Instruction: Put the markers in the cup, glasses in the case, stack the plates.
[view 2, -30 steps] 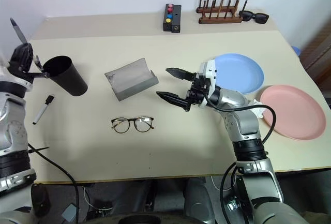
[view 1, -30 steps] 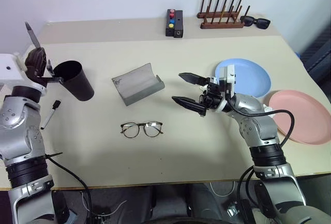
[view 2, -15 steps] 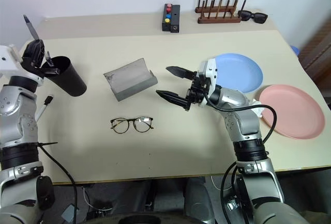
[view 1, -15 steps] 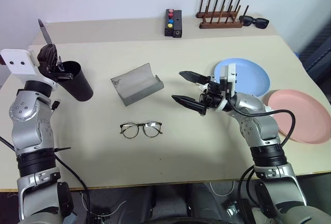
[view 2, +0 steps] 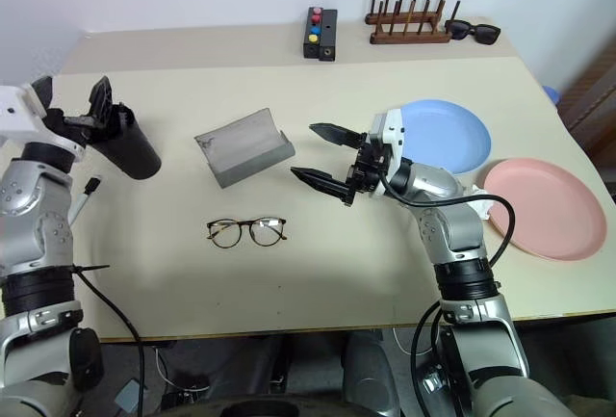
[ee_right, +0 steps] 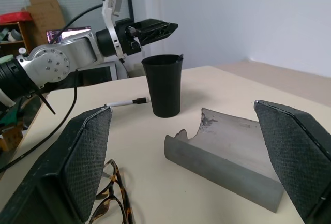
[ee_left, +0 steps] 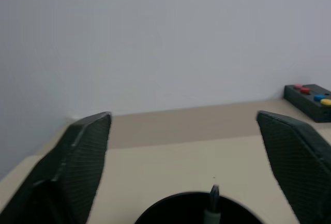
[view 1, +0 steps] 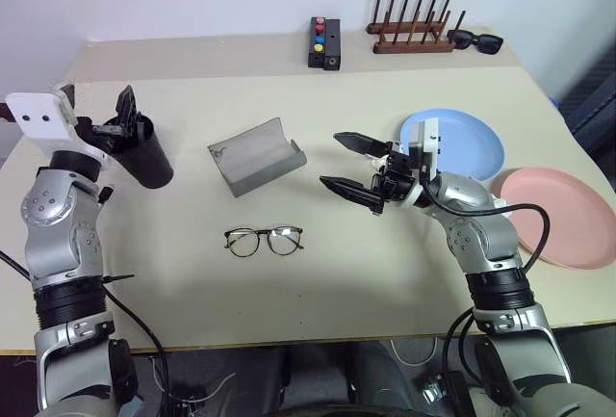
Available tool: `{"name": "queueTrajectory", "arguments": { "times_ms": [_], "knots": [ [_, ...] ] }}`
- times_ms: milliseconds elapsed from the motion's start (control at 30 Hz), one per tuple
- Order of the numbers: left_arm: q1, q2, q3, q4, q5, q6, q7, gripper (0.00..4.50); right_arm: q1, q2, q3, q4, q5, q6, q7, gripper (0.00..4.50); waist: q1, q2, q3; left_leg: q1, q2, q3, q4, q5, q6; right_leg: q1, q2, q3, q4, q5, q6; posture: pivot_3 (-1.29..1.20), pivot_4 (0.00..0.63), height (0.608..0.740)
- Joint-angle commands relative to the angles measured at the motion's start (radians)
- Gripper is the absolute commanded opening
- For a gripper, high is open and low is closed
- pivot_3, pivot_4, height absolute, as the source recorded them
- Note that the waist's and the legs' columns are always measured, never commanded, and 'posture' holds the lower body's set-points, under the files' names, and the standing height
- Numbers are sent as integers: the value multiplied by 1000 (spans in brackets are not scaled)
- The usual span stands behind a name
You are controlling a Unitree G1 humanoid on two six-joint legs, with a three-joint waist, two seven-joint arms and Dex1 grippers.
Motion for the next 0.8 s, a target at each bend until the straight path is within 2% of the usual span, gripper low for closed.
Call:
{"name": "queueTrajectory", "arguments": {
  "times_ms": [33,267,467,667,800],
  "knots": [
    [-18,16,39,-74,-46,23,11,4445,-16,1,-16,-37,7,-7,-5,4500,0,0,0,0,0,0,0,0,0,0,0,0,0,0,0,0,150,740],
    [-101,91,146,-120,-172,141,56,4445,-5,1,1,-48,15,6,18,4500,-1,0,0,0,0,0,0,0,0,0,0,0,0,0,0,0,150,740],
    [-174,239,249,-25,-236,251,63,4445,33,-11,58,-52,-47,-67,89,4500,-5,0,0,0,0,0,0,0,0,0,1,0,0,0,0,0,150,740],
    [-119,369,300,70,-237,308,-9,4445,48,-30,88,-14,-85,-97,149,4500,-5,0,0,0,0,0,0,0,0,-1,1,0,1,0,0,0,150,740],
    [-25,476,329,102,-246,482,-48,4445,39,-34,91,7,-95,-107,170,4500,-5,-1,0,0,0,0,0,0,0,-1,1,0,1,0,0,0,150,740]
  ]
}}
